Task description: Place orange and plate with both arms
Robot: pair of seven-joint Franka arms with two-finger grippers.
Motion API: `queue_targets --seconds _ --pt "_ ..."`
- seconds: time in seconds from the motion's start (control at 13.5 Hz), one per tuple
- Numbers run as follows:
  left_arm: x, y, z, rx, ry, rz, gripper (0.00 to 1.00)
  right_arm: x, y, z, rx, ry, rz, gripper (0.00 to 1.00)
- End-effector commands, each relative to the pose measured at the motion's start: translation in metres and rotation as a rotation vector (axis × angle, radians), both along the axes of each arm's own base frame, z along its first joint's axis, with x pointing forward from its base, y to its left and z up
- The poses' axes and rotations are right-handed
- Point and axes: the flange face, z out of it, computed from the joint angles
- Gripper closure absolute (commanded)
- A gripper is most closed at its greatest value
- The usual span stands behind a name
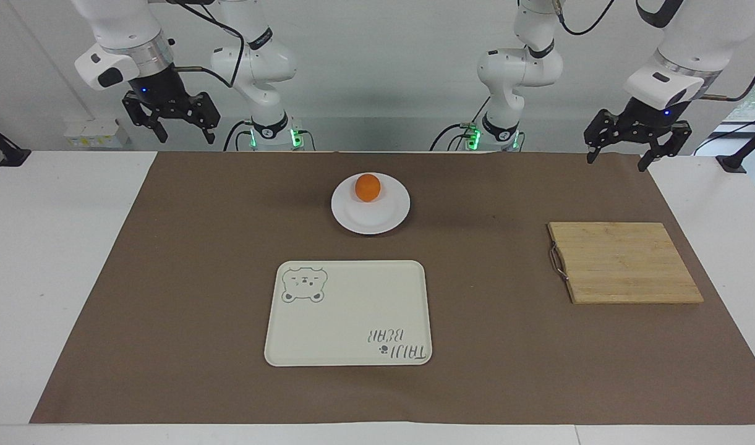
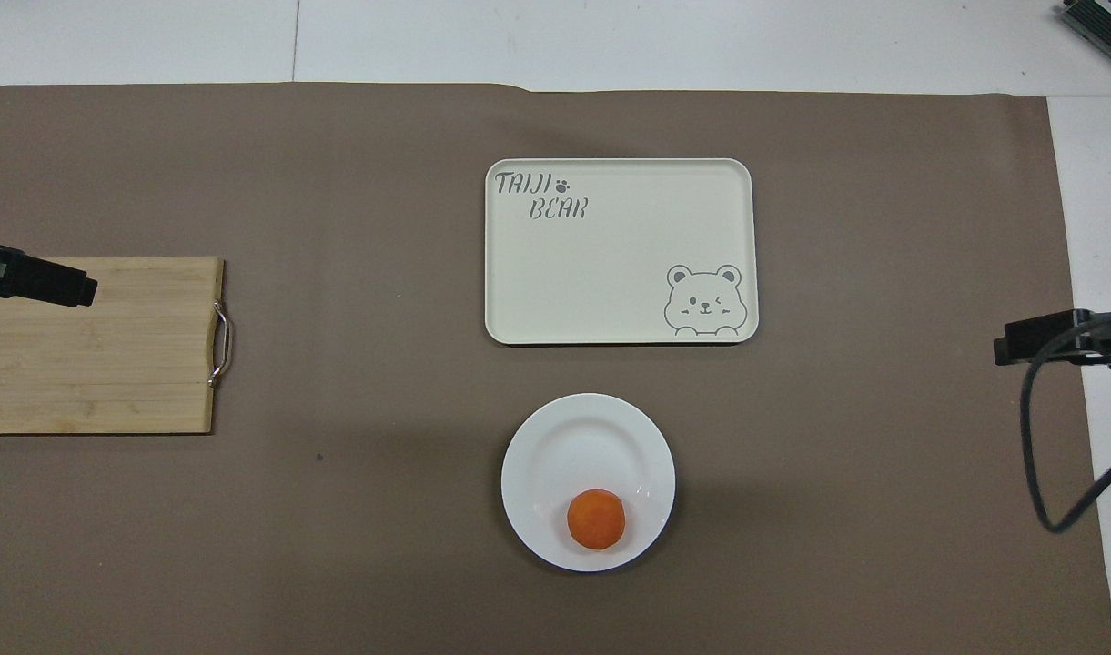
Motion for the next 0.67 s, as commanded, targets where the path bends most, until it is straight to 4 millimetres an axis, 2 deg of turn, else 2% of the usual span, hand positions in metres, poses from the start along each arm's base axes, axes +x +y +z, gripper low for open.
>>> queue_targets --seconds 0.0,0.59 --pt "-0.0068 -0.0017 -0.0001 0.005 -0.014 0.012 0.00 -0.0014 -0.0046 0.0010 -0.008 -0.001 0.016 0.00" --pt "-0.0076 -0.0040 -0.0007 0.005 -0.008 0.034 0.00 -0.0013 -0.0044 0.0011 -0.007 -0.002 0.016 0.00"
